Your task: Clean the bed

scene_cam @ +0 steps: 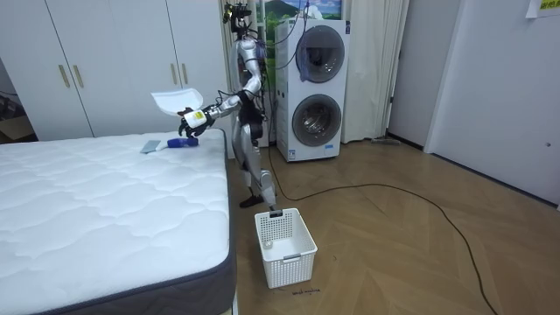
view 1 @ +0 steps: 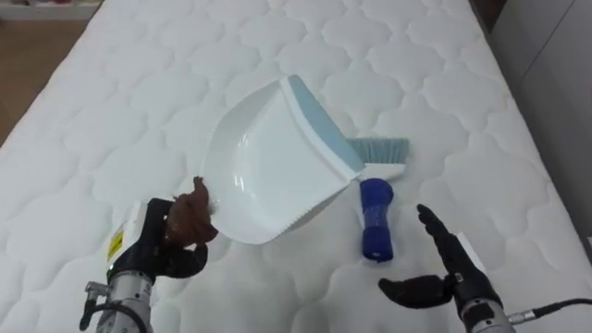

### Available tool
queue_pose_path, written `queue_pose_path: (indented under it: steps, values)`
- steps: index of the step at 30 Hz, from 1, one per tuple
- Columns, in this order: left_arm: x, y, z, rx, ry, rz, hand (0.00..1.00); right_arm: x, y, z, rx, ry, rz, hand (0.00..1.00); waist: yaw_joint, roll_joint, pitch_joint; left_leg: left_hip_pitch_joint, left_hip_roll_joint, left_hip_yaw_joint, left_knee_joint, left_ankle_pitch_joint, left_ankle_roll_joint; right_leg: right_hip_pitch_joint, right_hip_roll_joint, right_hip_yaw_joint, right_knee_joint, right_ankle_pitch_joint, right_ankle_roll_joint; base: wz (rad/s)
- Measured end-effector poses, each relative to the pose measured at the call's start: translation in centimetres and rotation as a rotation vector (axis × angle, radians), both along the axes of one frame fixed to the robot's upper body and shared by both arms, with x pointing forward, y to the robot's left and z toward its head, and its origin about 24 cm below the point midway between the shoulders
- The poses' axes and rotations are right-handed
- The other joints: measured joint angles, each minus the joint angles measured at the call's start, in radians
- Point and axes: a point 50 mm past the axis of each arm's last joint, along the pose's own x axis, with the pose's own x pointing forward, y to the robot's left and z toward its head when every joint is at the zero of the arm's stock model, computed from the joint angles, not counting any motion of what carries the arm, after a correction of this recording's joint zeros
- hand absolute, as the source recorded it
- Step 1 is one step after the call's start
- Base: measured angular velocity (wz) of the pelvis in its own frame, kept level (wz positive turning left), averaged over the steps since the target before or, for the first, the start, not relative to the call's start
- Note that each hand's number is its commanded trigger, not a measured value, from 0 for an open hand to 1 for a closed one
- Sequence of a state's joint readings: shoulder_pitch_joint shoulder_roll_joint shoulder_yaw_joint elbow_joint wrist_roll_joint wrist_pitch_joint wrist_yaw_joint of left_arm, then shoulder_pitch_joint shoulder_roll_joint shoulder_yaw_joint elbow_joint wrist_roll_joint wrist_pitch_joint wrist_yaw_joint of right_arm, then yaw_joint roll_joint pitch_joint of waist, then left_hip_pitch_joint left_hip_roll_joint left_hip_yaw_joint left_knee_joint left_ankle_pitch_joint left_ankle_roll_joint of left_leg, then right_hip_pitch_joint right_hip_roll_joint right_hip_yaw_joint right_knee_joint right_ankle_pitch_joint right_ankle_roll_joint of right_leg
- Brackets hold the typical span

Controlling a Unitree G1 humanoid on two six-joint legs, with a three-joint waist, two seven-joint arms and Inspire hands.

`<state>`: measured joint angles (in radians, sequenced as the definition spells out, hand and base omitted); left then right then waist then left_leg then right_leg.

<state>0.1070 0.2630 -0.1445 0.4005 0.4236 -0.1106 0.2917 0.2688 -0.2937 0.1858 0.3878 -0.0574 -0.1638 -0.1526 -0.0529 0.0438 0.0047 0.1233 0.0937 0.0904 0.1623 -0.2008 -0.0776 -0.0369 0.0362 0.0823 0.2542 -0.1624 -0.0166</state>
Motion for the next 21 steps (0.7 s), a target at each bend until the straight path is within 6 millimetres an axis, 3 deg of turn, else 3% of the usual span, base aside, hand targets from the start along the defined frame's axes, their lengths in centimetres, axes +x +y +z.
queue_pose_path:
  steps: [6, 12, 15, 17, 19, 21]
  values:
    - [-1.0, 0.1, -1.4, 0.002, 0.086, -0.009, 0.00, -1.2, -0.7, -0.5, 0.008, 0.034, -0.074, 0.00, -0.008, -0.003, 0.0006, 0.022, 0.000, 0.030, -0.017, 0.000, 0.000, 0.004, 0.000, 0.002, -0.001, 0.000, 0.000, -0.11]
    - [-3.7, 1.6, -4.3, -0.011, 0.242, 0.076, 0.00, -2.9, -2.8, -1.9, -0.031, 0.098, -0.219, 0.00, -0.001, -0.007, 0.0011, 0.042, 0.000, 0.044, -0.019, 0.000, 0.000, 0.024, 0.000, 0.003, -0.015, 0.000, 0.001, -0.01]
    - [-5.8, 3.0, -5.9, -0.007, 0.343, 0.149, 0.00, -4.5, -4.0, -3.4, -0.047, 0.188, -0.308, 0.00, 0.005, -0.016, -0.0004, 0.052, 0.000, 0.044, -0.019, 0.000, 0.000, 0.035, 0.000, 0.001, -0.013, 0.000, 0.001, 0.00]
    - [-8.5, 4.3, -7.1, -0.022, 0.442, 0.238, 0.00, -5.9, -4.6, -4.2, -0.068, 0.250, -0.364, 0.00, 0.002, -0.024, 0.0005, 0.063, 0.001, 0.044, -0.019, 0.000, 0.000, 0.056, 0.000, 0.000, -0.020, 0.000, 0.001, 0.00]
    - [-10.4, 4.9, -7.9, -0.032, 0.518, 0.282, 0.00, -7.4, -5.2, -5.0, -0.075, 0.317, -0.415, 0.00, 0.004, -0.031, -0.0061, 0.066, 0.001, 0.045, -0.019, -0.002, 0.003, 0.058, 0.000, 0.000, -0.034, 0.000, 0.001, 0.05]
    - [-13.0, 5.6, -8.7, -0.034, 0.605, 0.340, 0.00, -8.8, -5.7, -5.7, -0.083, 0.383, -0.454, 0.00, 0.005, -0.040, -0.0073, 0.063, 0.000, 0.043, -0.021, -0.003, 0.005, 0.060, 0.000, -0.001, -0.031, -0.001, 0.002, 0.02]
